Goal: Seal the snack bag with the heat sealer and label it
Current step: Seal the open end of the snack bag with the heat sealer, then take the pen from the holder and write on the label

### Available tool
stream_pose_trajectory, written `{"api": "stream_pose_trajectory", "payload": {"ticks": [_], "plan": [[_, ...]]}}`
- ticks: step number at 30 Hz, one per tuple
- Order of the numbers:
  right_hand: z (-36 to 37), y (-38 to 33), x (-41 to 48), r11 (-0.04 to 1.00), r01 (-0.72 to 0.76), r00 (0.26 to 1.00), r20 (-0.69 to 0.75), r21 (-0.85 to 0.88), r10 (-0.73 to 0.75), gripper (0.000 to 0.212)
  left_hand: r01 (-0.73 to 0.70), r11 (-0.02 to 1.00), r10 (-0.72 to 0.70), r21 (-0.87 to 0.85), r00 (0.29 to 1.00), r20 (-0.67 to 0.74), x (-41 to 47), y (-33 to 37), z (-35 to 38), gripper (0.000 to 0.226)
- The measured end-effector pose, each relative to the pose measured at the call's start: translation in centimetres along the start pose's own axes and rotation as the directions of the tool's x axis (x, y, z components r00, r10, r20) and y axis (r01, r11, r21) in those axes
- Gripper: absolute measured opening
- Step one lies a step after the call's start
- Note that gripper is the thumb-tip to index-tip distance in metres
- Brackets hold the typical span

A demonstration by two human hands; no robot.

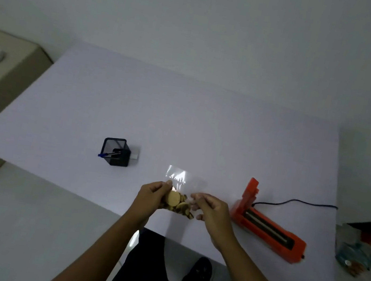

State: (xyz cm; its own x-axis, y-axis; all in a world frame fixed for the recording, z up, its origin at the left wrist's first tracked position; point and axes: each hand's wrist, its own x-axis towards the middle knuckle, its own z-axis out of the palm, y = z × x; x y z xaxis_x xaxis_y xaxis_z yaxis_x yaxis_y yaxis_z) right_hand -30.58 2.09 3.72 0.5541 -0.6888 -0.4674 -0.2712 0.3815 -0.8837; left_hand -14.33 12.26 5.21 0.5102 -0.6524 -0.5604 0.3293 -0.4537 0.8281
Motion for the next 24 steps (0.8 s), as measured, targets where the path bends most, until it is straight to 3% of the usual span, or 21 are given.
{"api": "stream_pose_trajectory", "payload": {"ticks": [5, 10, 13, 16, 24], "plan": [[4.3, 0.8, 5.3, 0.981, -0.182, 0.981, -0.049, 0.060, 0.185, 0.018, 0.169, 0.985, -0.170, -0.016, 0.985, -0.037, 6.1, -0.8, -3.8, 0.038], [7.2, 2.8, 10.3, 0.949, -0.297, 0.923, -0.224, 0.108, 0.315, 0.018, 0.207, 0.956, -0.216, 0.208, 0.976, 0.022, 12.8, -2.1, -7.0, 0.028], [8.1, 4.1, 12.6, 0.938, -0.333, 0.887, -0.306, 0.097, 0.346, 0.018, 0.142, 0.880, -0.215, 0.454, 0.970, 0.114, 15.0, -2.4, -7.8, 0.022], [8.6, 5.1, 13.9, 0.926, -0.366, 0.846, -0.380, 0.096, 0.374, 0.015, 0.041, 0.787, -0.200, 0.616, 0.961, 0.191, 16.3, -2.2, -7.7, 0.032], [9.0, 7.4, 14.5, 0.913, -0.405, 0.812, -0.479, -0.052, 0.333, 0.030, -0.045, 0.655, -0.255, 0.754, 0.927, 0.276, 17.5, -2.3, -7.6, 0.026]]}}
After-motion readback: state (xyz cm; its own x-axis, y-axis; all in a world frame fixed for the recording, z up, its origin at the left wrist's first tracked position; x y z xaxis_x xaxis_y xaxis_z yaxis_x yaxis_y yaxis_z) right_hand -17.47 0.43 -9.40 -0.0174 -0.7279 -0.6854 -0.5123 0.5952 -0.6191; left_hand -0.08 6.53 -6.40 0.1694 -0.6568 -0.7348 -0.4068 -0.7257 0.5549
